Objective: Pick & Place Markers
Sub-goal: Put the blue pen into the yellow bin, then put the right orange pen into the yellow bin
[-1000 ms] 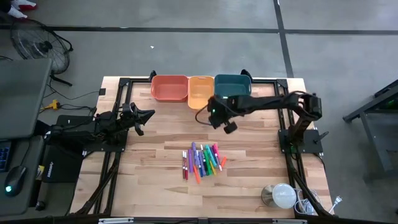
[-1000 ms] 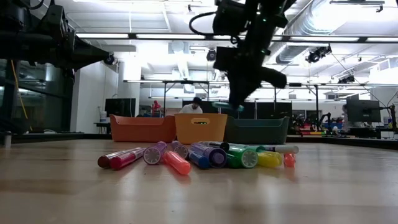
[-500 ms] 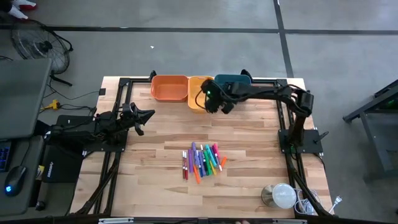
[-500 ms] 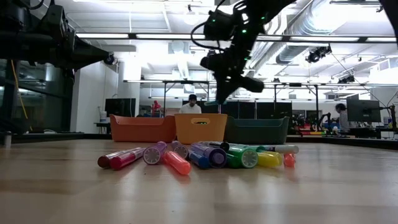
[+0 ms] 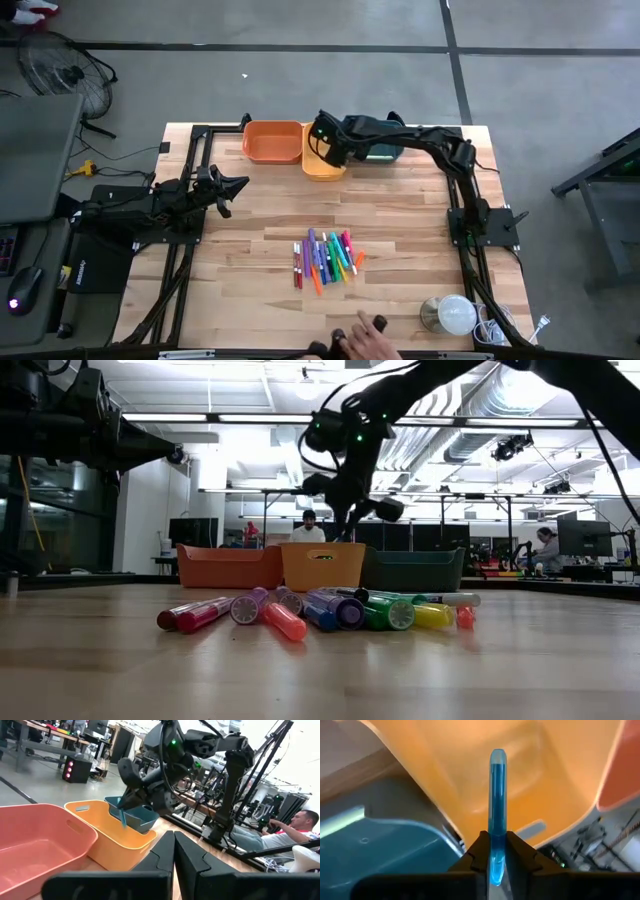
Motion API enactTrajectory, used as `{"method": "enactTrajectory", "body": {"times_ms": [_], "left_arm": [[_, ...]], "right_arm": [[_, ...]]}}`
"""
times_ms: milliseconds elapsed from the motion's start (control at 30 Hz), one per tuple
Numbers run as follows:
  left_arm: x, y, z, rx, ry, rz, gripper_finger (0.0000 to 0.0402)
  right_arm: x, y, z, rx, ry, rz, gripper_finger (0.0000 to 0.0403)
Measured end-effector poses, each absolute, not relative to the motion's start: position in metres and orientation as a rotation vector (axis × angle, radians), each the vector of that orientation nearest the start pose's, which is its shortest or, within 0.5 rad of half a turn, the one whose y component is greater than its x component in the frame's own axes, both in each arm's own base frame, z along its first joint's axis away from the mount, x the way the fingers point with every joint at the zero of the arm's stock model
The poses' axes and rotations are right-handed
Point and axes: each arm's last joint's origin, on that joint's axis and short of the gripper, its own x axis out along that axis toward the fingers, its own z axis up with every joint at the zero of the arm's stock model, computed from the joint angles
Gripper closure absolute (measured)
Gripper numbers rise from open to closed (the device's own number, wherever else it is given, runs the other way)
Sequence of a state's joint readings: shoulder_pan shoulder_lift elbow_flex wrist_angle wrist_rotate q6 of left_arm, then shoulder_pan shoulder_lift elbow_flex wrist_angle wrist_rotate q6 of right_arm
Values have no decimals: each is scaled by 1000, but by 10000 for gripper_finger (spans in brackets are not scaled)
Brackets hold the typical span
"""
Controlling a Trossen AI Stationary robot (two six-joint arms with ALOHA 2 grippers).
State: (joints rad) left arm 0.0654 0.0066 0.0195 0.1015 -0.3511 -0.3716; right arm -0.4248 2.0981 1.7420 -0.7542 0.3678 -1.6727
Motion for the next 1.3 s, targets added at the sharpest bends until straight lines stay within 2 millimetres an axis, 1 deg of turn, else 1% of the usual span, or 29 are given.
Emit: {"method": "enactTrajectory", "body": {"times_ms": [133, 300, 600, 967, 1067, 1233, 1300], "left_arm": [[94, 16, 179, -382, -190, 390, 399], [94, 16, 179, -382, -191, 390, 399], [94, 16, 179, -382, -190, 390, 399], [94, 16, 179, -382, -191, 390, 399], [94, 16, 179, -382, -191, 390, 399], [94, 16, 179, -382, -190, 390, 399], [94, 16, 179, -382, -191, 390, 399]], "right_arm": [[403, -193, 211, -1375, 1412, 462, 368], [402, -192, 208, -1356, 1397, 491, 371], [405, -186, 208, -1269, 1394, 404, 334], [407, -182, 208, -1182, 1393, 325, 330], [410, -177, 209, -1129, 1410, 227, 330], [418, -168, 213, -962, 1416, -127, 329], [419, -163, 214, -917, 1422, -239, 329]]}}
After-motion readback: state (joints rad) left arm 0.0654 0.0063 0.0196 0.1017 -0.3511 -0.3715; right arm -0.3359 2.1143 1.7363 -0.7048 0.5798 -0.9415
